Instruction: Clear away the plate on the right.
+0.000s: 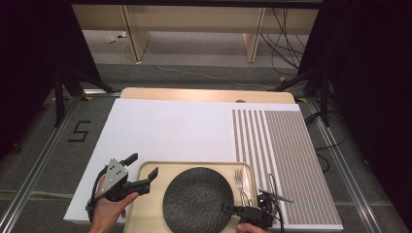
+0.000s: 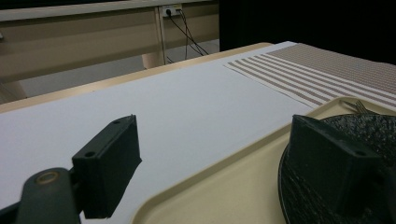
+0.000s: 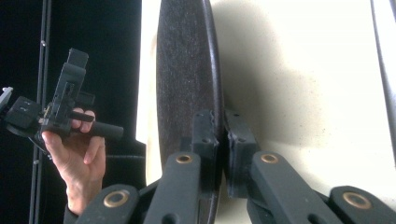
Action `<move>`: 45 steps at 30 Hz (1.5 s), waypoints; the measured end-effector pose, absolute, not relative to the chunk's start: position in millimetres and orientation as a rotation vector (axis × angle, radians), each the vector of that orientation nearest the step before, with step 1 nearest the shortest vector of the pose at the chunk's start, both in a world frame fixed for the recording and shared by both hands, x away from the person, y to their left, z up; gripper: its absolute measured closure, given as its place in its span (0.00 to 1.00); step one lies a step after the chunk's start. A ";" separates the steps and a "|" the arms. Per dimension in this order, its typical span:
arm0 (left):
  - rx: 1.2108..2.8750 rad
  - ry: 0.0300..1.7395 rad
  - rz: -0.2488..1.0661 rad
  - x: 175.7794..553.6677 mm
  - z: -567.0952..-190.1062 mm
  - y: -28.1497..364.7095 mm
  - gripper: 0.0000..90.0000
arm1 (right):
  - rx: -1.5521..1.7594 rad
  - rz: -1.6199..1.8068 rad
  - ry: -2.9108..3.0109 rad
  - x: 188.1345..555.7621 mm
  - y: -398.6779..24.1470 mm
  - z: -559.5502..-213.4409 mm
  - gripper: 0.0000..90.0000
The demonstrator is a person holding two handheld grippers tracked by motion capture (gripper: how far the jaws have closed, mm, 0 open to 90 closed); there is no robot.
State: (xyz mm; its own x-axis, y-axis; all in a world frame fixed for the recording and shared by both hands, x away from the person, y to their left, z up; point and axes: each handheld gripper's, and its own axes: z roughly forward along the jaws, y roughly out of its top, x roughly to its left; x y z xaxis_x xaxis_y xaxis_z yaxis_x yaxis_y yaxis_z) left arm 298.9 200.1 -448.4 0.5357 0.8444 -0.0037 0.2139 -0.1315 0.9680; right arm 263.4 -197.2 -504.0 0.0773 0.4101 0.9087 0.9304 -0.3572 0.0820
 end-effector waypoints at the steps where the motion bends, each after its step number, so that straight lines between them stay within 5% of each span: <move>1: 1.649 0.910 0.699 298.9 -448.4 200.0 0.19 | -1.822 -1.253 -1.328 263.7 -197.1 -504.3 0.95; 24: 1.651 0.911 0.698 298.7 -448.8 199.8 0.19 | -1.772 -1.181 -1.485 266.7 -199.7 -500.0 0.83; 31: 1.647 0.912 0.699 298.9 -448.9 199.8 0.19 | -1.769 -1.167 -1.506 267.2 -198.3 -498.4 0.75; 35: 1.648 0.912 0.697 298.8 -448.9 200.0 0.19 | -1.764 -1.143 -1.540 267.9 -196.2 -498.7 0.61; 45: 1.647 0.913 0.699 298.8 -449.0 199.8 0.19 | -1.767 -1.138 -1.623 266.2 -196.1 -489.6 0.52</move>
State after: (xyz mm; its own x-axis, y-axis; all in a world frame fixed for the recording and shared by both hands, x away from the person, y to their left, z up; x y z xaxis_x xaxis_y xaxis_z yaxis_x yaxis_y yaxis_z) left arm 298.8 199.8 -449.0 0.5334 0.8459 -0.0050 0.2151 -0.1299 0.9679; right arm 266.2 -196.1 -489.6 -0.0501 0.5659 0.8229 0.9665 -0.1803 0.1828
